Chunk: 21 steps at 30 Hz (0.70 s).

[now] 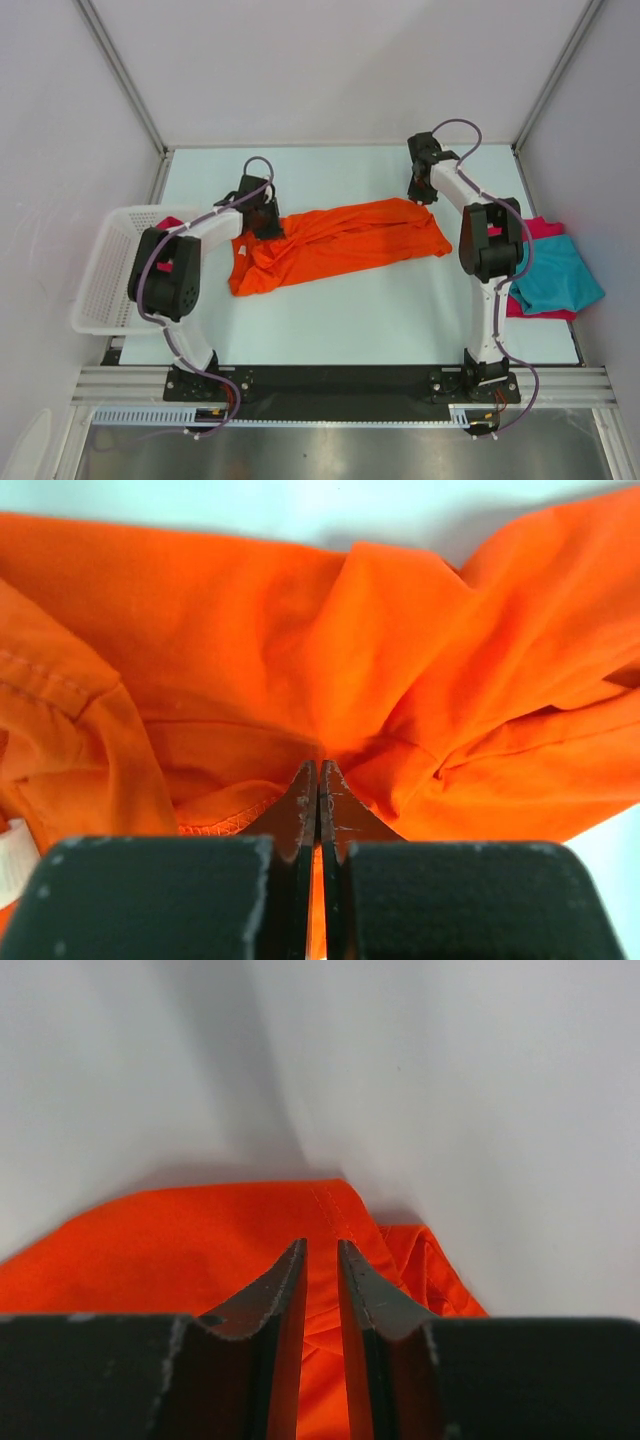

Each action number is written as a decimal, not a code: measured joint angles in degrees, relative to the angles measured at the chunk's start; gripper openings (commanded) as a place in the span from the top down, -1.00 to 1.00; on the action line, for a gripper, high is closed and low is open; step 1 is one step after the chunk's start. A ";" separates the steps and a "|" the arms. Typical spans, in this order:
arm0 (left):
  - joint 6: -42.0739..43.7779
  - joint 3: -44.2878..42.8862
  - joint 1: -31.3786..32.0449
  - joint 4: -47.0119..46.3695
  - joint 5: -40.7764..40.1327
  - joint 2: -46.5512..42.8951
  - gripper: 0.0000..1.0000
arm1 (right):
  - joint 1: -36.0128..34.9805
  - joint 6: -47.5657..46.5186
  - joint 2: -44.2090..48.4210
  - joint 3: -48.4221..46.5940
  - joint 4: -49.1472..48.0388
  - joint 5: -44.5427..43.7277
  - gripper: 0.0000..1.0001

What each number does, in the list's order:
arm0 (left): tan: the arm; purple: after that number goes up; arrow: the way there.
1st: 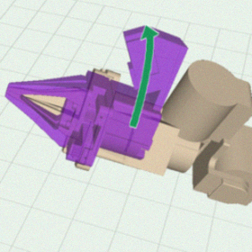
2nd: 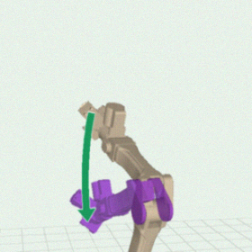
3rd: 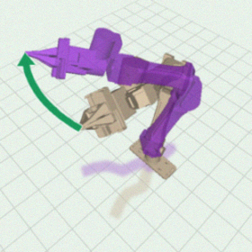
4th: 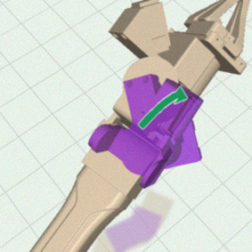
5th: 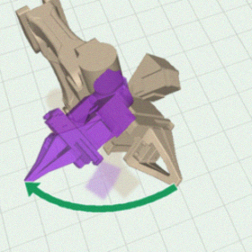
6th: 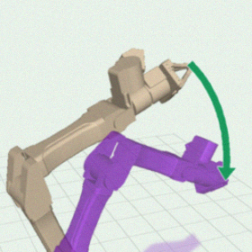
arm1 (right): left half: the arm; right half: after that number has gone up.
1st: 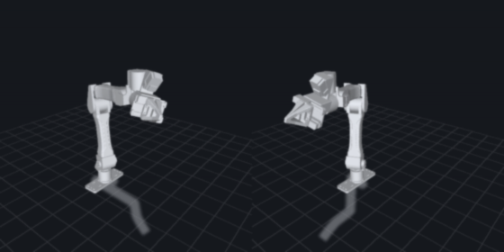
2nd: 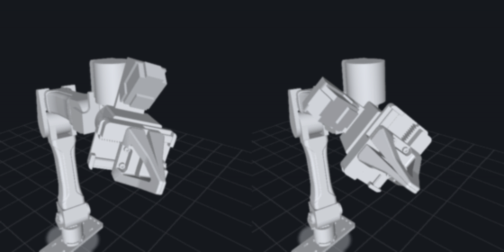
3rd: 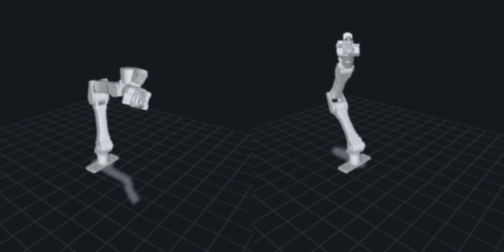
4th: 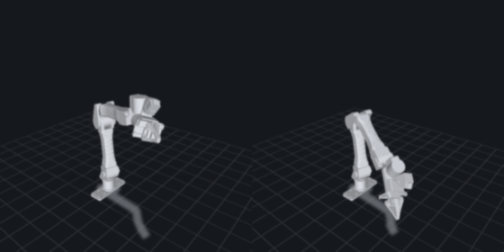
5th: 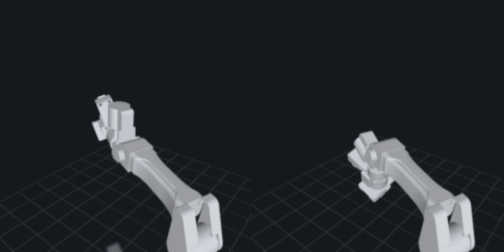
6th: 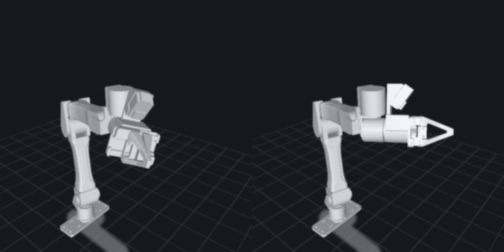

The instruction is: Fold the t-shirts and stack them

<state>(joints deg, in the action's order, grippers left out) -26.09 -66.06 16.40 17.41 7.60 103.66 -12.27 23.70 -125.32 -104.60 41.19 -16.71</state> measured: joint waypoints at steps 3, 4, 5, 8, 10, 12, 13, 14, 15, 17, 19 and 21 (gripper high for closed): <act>0.00 0.83 0.11 0.15 0.09 -1.75 1.00 | 0.00 0.02 0.76 0.83 -0.35 0.02 0.54; 0.00 0.92 0.22 0.28 0.04 -2.43 1.00 | 0.00 0.04 0.94 0.98 -0.39 0.02 0.54; 0.02 1.05 0.39 0.44 -0.07 -3.32 1.00 | 0.00 0.04 1.07 1.11 -0.50 0.02 0.54; 0.11 1.57 1.68 1.14 -1.14 -7.26 1.00 | 0.00 0.07 1.29 1.53 -0.96 0.02 0.54; 0.15 2.38 2.89 1.55 -1.51 -10.43 1.00 | 0.00 0.07 1.29 1.79 -1.09 0.04 0.54; 0.15 4.37 4.33 1.60 -1.60 -14.43 1.00 | 0.00 0.07 1.36 2.08 -1.18 0.04 0.54; 0.13 5.75 4.68 1.36 -1.60 -16.37 1.00 | 0.02 0.07 1.38 2.19 -1.18 0.04 0.54; 0.09 6.95 5.33 1.33 -1.55 -17.73 1.00 | 0.00 0.04 1.38 2.25 -1.20 0.02 0.54; 0.07 8.57 5.77 1.14 -1.49 -19.12 1.00 | 0.02 0.07 1.42 2.27 -1.20 0.04 0.54; 0.02 12.61 6.49 1.38 -1.49 -21.64 1.00 | 0.02 0.04 1.46 2.29 -1.20 0.04 0.53; -0.07 15.96 6.97 1.84 -1.49 -22.95 1.00 | 0.02 0.04 1.57 2.29 -1.20 0.04 0.53; -0.48 19.30 7.34 2.97 -1.49 -23.98 0.56 | 0.02 0.07 1.68 2.29 -1.22 0.04 0.53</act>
<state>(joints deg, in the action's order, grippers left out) -26.57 -46.76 23.75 20.38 6.11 79.68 -12.25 23.77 -123.63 -102.30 39.97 -16.67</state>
